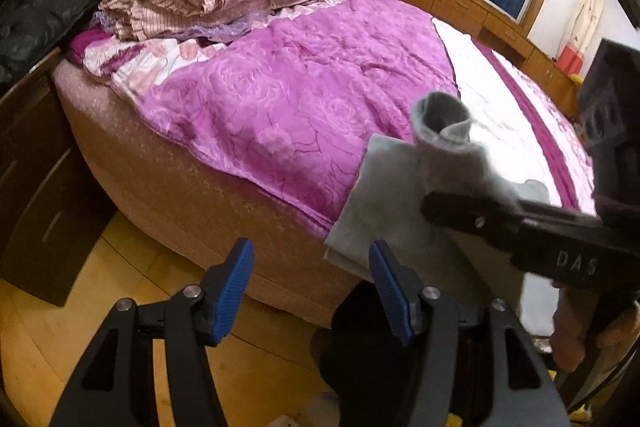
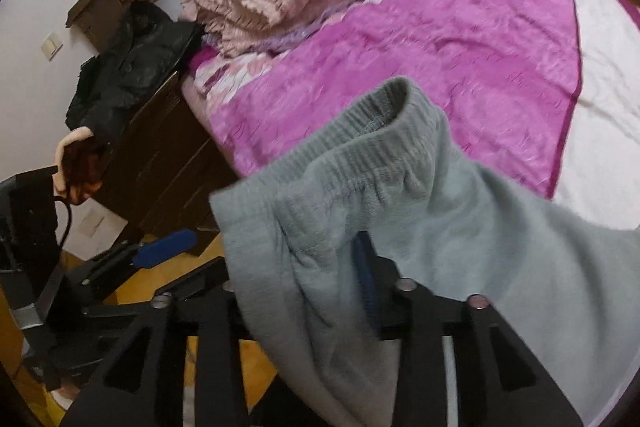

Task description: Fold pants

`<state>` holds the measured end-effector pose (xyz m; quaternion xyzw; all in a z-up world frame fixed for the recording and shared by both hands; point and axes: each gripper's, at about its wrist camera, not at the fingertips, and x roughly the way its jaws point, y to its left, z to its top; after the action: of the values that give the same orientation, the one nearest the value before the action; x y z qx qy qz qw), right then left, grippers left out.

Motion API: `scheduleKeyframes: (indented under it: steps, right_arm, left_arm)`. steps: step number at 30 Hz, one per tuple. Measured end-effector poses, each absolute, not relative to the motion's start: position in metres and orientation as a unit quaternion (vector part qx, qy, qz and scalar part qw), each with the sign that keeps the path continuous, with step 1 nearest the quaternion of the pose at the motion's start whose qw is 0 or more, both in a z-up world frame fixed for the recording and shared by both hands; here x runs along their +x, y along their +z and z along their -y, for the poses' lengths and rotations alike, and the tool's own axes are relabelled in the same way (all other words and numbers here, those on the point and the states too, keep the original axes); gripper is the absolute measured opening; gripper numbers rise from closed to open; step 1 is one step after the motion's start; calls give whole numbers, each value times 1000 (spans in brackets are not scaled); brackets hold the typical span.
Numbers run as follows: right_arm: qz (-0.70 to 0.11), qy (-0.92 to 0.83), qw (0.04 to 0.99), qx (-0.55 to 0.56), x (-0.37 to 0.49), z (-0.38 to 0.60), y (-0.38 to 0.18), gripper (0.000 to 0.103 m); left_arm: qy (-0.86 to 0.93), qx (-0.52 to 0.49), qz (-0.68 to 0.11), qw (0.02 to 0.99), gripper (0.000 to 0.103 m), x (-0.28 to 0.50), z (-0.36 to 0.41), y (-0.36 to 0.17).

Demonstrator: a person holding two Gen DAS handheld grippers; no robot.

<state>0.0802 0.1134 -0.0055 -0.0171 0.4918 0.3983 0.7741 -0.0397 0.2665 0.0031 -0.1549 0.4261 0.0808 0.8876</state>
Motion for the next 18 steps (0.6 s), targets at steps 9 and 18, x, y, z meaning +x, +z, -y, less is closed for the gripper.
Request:
scheduleKeyframes:
  steps: [9,18]
  right_arm:
    - [-471,400,786,19,67,-57,20,56]
    - [-464,336,819,36,67,28,19,57]
  left_arm:
    - [67,-161,-409,896,63,-43,-255,16]
    - [39,-179,-420,889,63,-27,-226,15]
